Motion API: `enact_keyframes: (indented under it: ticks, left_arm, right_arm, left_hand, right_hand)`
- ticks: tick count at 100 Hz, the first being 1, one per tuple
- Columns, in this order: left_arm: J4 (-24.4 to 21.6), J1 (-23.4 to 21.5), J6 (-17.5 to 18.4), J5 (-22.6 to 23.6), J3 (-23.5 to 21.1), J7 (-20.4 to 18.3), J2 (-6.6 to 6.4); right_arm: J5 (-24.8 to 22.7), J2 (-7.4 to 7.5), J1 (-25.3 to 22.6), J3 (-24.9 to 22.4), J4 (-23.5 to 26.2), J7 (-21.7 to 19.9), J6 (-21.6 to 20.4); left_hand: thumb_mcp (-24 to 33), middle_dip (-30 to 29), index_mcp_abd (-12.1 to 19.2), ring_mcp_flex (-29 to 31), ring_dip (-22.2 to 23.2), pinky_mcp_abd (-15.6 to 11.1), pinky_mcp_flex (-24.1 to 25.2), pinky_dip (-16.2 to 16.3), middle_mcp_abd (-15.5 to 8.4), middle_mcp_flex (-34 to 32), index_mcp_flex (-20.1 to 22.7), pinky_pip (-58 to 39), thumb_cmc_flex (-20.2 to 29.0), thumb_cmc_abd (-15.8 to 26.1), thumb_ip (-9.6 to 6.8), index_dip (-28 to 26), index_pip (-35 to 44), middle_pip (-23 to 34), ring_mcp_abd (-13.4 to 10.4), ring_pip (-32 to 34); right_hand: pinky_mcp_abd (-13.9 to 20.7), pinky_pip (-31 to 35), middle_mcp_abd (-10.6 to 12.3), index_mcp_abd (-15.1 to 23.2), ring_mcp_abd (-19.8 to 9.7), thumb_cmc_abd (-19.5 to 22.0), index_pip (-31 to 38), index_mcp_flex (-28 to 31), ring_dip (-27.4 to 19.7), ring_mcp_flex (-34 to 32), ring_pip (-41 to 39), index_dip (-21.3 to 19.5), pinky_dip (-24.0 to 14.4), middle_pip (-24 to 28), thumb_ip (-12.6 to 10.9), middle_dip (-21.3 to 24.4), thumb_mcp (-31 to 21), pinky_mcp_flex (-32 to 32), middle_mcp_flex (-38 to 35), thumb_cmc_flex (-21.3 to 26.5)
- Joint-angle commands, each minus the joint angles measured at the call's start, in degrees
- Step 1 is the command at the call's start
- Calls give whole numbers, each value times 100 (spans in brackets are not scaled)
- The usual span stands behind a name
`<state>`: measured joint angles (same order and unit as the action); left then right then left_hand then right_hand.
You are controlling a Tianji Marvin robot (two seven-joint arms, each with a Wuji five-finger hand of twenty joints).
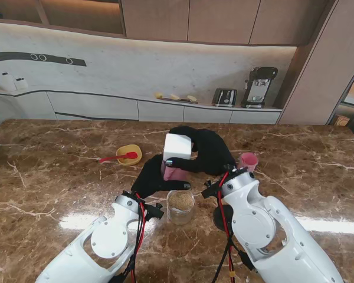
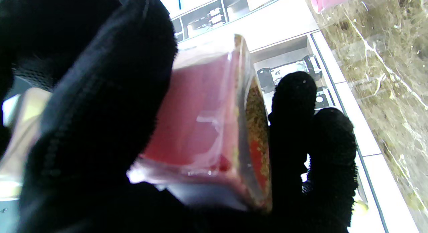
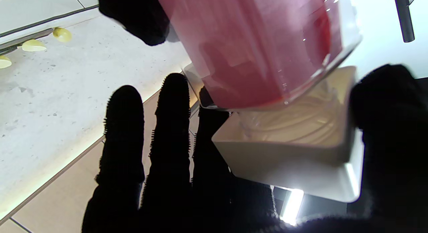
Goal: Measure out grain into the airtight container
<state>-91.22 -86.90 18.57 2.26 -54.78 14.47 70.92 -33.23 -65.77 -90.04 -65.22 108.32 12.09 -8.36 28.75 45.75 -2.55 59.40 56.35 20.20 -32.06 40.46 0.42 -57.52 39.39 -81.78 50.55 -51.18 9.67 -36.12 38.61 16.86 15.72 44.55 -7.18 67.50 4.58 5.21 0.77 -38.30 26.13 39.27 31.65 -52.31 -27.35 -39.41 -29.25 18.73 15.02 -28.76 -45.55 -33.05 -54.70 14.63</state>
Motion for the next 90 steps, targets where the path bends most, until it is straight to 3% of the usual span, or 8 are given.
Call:
enact_keyframes:
  ticks: [1, 12, 20, 29, 58, 90]
  left_arm:
    - [-65, -14, 34, 18, 15, -13, 15]
    - [-59, -12, 37, 21, 17, -21, 13]
    - [-55, -9, 41, 19, 23, -24, 13]
    - [-51, -4, 46, 17, 28, -32, 11]
    - [-36, 13, 63, 15, 33, -75, 1]
    - [-24, 20, 64, 17, 44, -94, -3]
  right_arm:
    - [8, -6, -48, -30, -105, -91, 19]
    - [46, 14, -56, -86, -52, -201, -16]
    - [91, 33, -65, -133, 8, -314, -30]
    - [108, 53, -68, -181, 57, -418, -38]
    - [169, 168, -50, -395, 257, -1000, -80]
    - [107, 265, 15, -587, 417, -1446, -186]
  left_hand:
    - [1564, 27, 1609, 69, 23, -114, 65, 86, -651, -429, 1199, -103, 1068, 2680, 89, -163, 1233, 414, -408, 2]
    - [1561, 28, 1609, 65, 23, -115, 66, 87, -654, -431, 1206, -103, 1068, 2678, 90, -163, 1235, 414, -400, 1]
    - [1563, 27, 1606, 67, 22, -118, 65, 87, -655, -430, 1200, -103, 1070, 2676, 89, -162, 1233, 413, -401, 2]
    - [1566, 27, 1613, 71, 21, -118, 65, 87, -655, -434, 1201, -102, 1069, 2669, 89, -163, 1235, 414, -409, 3]
    - [1571, 27, 1621, 86, 14, -132, 47, 85, -666, -437, 1194, -106, 1055, 2662, 94, -163, 1238, 411, -422, 3]
    - [1583, 35, 1616, 101, 12, -134, 32, 81, -659, -447, 1199, -112, 1046, 2657, 99, -163, 1240, 407, -420, 2]
  right_hand:
    - [67, -144, 107, 215, -182, 506, -144, -180, -154, 172, 100, -46, -70, -92, -696, 109, -263, 125, 215, 318]
    - [77, -305, 7, 17, -144, 645, -504, -530, -180, 357, 182, 107, -76, -165, -777, 143, 162, 263, 533, 313]
    - [99, -456, -86, -220, -130, 823, -847, -824, -184, 487, 229, 281, -97, -211, -938, 153, 855, 348, 817, 334]
    - [105, -636, -128, -382, -123, 705, -997, -1053, -211, 642, 305, 356, -55, -257, -1045, 169, 1029, 484, 1040, 161]
    - [106, -1368, -202, -662, -21, 315, -1543, -1623, -439, 1157, 795, 720, -30, -488, -1079, 323, 436, 927, 1686, -394]
    - [66, -1733, -175, -524, -26, 230, -1532, -1516, -599, 1349, 1102, 781, -4, -597, -1064, 404, 391, 1131, 1759, -355]
